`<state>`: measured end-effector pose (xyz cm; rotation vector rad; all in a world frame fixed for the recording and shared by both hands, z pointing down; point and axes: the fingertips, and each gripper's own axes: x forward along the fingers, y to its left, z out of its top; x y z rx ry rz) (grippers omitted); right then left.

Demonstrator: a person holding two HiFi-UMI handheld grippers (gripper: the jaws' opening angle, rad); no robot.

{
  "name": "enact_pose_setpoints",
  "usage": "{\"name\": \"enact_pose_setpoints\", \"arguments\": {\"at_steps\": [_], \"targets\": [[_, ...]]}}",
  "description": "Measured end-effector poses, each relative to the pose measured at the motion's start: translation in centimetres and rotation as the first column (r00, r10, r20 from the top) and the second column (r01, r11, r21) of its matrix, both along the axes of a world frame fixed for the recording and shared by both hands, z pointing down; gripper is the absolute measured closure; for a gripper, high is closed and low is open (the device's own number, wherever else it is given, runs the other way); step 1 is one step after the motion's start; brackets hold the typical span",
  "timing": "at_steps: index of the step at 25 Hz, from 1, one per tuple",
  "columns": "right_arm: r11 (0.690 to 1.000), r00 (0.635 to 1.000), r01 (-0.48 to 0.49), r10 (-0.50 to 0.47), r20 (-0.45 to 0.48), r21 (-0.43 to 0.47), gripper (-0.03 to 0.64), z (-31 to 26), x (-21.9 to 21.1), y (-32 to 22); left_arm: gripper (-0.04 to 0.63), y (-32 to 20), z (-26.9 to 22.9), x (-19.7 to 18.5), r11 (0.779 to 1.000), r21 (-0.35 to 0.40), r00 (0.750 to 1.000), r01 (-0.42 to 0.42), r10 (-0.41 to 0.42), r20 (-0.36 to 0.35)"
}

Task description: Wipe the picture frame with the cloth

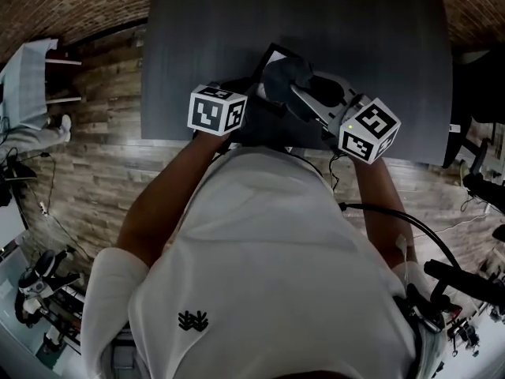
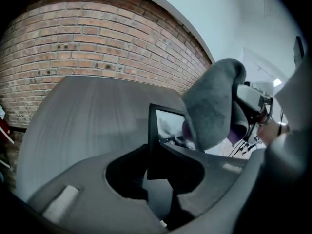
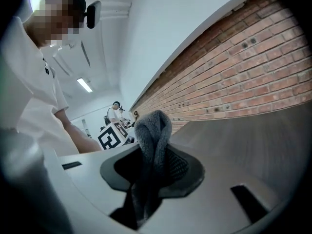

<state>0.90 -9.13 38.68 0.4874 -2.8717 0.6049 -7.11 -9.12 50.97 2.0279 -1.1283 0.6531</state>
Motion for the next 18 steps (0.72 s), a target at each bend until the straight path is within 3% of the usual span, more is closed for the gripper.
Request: {"name": "enact_pose_setpoints", "arguments": {"at_steps": [5,11,15,18], "targets": [[0.999,0.997,0.051,-0.051,-0.055,0.004,0.506,1.4,-2.4,-0.2,0.518,0.6,-2.0,1.5,0.997,0.032,0.998,-0.069,0.07,-0.009],[0.995,0.987,-0.066,0.076,-0.139,0.07,0.508,1.8,-0.6,-4.3,0.518,1.1,-2.7,1.4,0.992,0.058,0.994,-0.111,0.112,-0.009],[0.982,0.974,-0.162,0.174,-0.144,0.096,0.508,1.1,1.3,-6.9,0.518,1.2,-2.7,1.2,0.991,0.056,0.993,-0.12,0.121,-0.01],[0.979,0.975,-0.178,0.189,-0.119,0.097,0.508,0.1,1.5,-7.4,0.518,0.9,-2.7,0.9,0.992,0.058,0.993,-0.116,0.117,-0.011]]}}
